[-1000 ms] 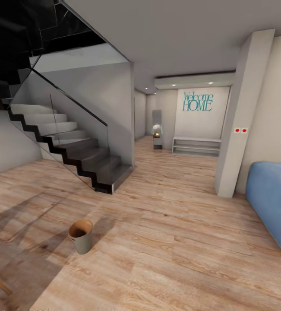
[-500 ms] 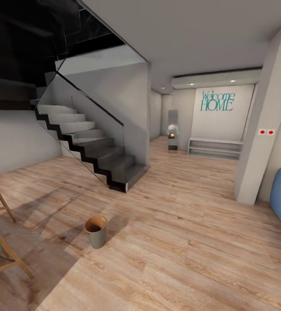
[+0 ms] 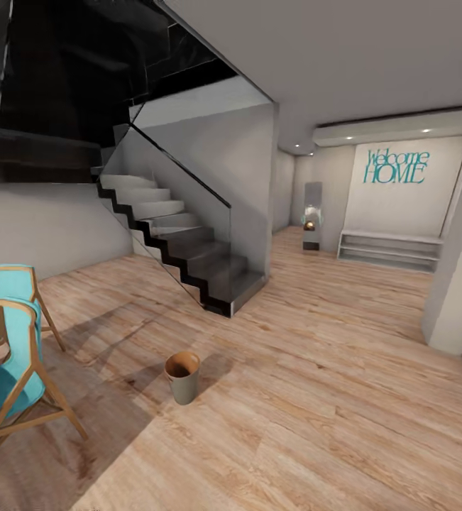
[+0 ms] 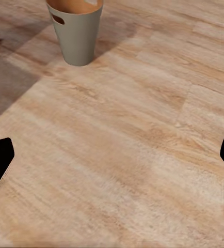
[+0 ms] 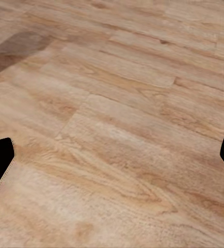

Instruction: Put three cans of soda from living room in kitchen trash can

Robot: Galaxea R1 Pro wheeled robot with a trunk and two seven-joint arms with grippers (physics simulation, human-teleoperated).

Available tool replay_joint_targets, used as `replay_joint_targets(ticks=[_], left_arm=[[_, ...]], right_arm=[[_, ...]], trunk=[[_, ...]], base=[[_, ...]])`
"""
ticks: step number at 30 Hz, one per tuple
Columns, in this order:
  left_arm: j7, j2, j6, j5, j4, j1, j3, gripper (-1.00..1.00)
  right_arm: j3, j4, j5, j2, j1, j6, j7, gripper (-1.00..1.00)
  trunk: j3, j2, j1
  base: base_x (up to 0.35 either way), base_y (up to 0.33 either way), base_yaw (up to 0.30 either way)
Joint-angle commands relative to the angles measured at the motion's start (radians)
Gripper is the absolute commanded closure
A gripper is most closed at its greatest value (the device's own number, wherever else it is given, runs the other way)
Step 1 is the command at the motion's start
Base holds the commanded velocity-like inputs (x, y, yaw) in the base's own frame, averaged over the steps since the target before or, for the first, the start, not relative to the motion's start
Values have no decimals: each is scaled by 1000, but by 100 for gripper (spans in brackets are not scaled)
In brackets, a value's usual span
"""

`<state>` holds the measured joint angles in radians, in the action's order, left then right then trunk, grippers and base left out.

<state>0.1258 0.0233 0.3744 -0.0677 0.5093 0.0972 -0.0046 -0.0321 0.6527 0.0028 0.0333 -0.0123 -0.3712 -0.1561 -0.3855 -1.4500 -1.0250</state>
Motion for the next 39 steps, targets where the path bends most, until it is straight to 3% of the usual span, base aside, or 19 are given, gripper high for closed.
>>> replay_joint_targets(ticks=[1, 5, 13, 18, 31, 39], left_arm=[[0, 0, 0, 0, 0, 1, 0, -100], [0, 1, -2, 0, 0, 2, 0, -100], [0, 1, -3, -1, 0, 5, 0, -100], [0, 1, -3, -1, 0, 5, 0, -100], [0, 0, -2, -1, 0, 6, 0, -100], [0, 0, -9, 3, -12, 10, 0, -100]], right_arm=[[1, 0, 0, 0, 0, 0, 0, -100], [2, 1, 1, -6, 0, 0, 1, -100], [8, 5, -1, -81, 0, 0, 3, -100], [11, 5, -5, -106, -1, 0, 3, -100], [11, 4, -3, -111, -2, 3, 10, -100], [2, 5, -1, -104, -2, 51, 13, -100]], trunk=[[1, 0, 0], [3, 0, 0], [5, 0, 0], [5, 0, 0], [5, 0, 0], [5, 0, 0]], base=[[76, 0, 215], [83, 0, 172], [88, 0, 45], [45, 0, 10], [196, -89, 1], [196, -2, 0]])
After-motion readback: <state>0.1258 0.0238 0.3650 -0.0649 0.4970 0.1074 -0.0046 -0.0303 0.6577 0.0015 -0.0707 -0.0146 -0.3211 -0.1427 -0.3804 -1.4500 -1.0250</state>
